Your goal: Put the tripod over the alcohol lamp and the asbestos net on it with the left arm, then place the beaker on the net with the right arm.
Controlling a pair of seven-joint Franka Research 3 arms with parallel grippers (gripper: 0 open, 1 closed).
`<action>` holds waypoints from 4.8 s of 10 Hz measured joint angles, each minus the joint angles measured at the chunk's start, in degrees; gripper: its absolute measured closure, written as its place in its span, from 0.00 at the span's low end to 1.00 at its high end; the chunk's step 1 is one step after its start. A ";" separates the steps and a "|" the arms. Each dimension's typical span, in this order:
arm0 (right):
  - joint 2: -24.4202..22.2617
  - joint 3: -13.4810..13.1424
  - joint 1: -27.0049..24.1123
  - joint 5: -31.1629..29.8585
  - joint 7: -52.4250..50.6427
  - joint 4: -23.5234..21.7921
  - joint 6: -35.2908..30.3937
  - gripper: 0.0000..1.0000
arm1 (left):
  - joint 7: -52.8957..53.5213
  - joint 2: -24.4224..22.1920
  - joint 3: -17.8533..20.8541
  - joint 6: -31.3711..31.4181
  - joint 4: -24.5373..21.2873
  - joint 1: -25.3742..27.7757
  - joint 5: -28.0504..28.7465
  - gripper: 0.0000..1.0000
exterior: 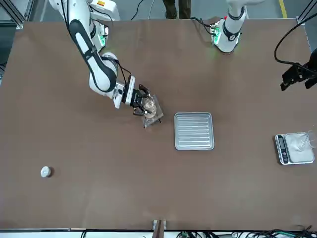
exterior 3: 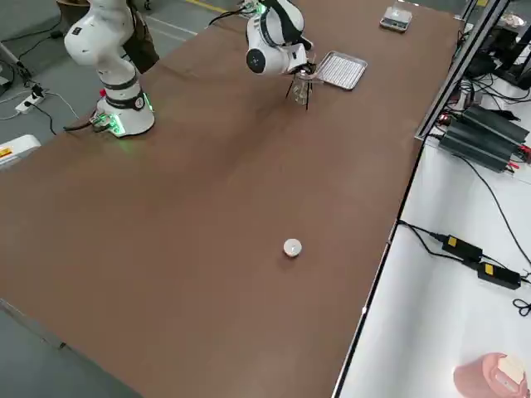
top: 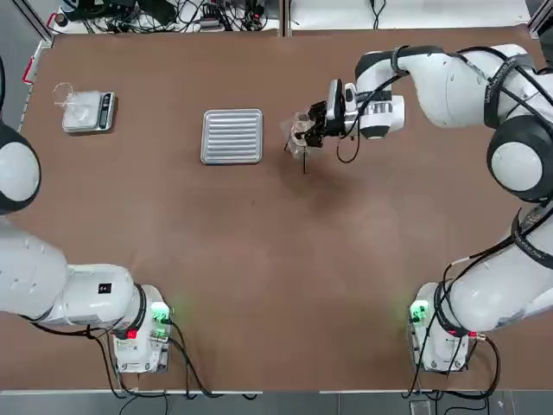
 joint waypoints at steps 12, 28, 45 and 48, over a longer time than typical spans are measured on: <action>0.33 0.02 -2.47 0.00 -0.04 -1.11 0.12 0.00 | 0.00 0.00 0.06 0.62 0.00 0.02 0.00 0.01; -5.94 41.77 -61.76 -36.32 19.47 -3.64 0.42 0.00 | 0.00 0.00 0.11 1.16 0.05 0.04 0.00 0.01; -4.16 40.16 -61.52 -102.51 115.04 16.26 5.14 0.00 | 0.02 0.00 -0.01 1.17 0.06 -0.09 0.00 0.01; -3.68 36.81 -58.82 -106.03 128.07 18.44 3.59 0.00 | 0.03 0.00 -0.01 1.17 0.06 -0.09 0.00 0.01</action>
